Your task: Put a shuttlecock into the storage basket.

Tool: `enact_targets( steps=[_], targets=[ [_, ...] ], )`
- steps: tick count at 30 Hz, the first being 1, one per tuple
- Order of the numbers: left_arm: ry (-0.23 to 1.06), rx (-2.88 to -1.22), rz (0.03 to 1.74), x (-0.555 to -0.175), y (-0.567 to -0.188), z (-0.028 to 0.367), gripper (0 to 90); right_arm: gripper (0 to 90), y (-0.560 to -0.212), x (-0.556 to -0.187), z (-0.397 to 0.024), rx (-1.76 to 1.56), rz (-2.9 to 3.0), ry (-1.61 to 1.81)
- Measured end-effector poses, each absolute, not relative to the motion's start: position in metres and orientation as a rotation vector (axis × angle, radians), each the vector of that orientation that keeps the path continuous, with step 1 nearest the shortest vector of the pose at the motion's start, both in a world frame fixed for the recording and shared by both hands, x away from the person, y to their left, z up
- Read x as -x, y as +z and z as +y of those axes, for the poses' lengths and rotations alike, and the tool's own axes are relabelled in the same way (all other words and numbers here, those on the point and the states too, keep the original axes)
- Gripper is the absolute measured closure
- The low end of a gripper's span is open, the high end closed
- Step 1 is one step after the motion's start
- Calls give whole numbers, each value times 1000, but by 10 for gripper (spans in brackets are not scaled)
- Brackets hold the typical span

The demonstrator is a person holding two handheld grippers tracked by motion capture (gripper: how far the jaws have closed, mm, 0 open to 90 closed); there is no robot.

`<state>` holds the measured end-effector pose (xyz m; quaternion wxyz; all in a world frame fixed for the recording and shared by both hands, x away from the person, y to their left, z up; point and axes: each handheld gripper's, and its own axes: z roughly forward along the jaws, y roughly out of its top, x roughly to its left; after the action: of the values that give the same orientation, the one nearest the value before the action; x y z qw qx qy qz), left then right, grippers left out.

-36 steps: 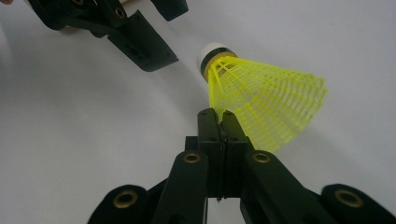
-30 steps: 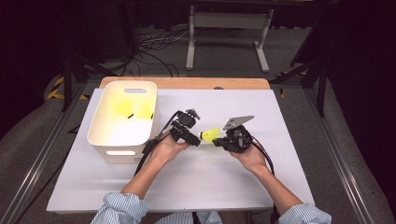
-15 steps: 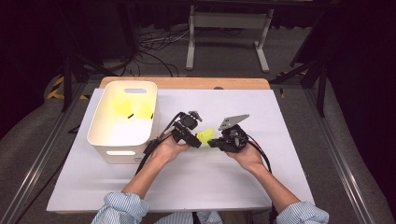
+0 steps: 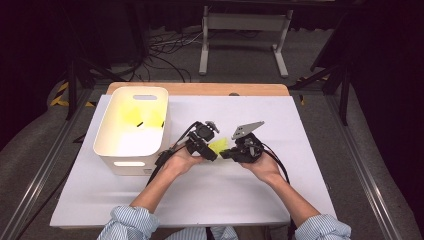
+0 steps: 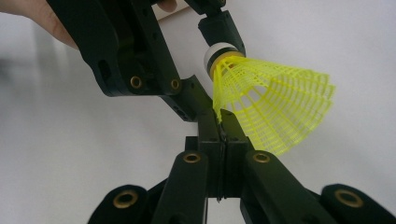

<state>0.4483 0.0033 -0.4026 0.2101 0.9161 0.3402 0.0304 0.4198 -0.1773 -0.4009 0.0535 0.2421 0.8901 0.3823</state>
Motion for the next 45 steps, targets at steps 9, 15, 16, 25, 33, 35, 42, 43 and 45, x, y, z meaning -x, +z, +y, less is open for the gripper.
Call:
enact_targets(
  steps=[9, 15, 16, 25, 33, 35, 42, 43, 45],
  targets=[
    [96, -2548, 962, -449, -401, 6, 448, 900, -401, -421, -178, -756, 2690, 1158],
    [107, -2548, 967, -449, -400, 8, 512, 900, -401, -422, -180, -782, 2663, 1146],
    [112, -2550, 968, -449, -400, 8, 522, 900, -402, -422, -180, -782, 2657, 1144],
    [122, -2567, 960, -448, -399, 8, 606, 898, -404, -420, -182, -816, 2605, 1117],
    [122, -2572, 964, -448, -401, 7, 615, 882, -407, -420, -182, -836, 2570, 1120],
    [133, -2578, 960, -448, -402, 6, 613, 891, -408, -419, -181, -828, 2579, 1121],
    [144, -2583, 947, -449, -403, 5, 553, 900, -407, -417, -180, -775, 2628, 1143],
    [148, -2580, 950, -448, -403, 5, 542, 900, -407, -417, -179, -764, 2635, 1142],
    [146, -2583, 948, -449, -403, 6, 525, 900, -407, -416, -179, -755, 2640, 1139]
  ],
)
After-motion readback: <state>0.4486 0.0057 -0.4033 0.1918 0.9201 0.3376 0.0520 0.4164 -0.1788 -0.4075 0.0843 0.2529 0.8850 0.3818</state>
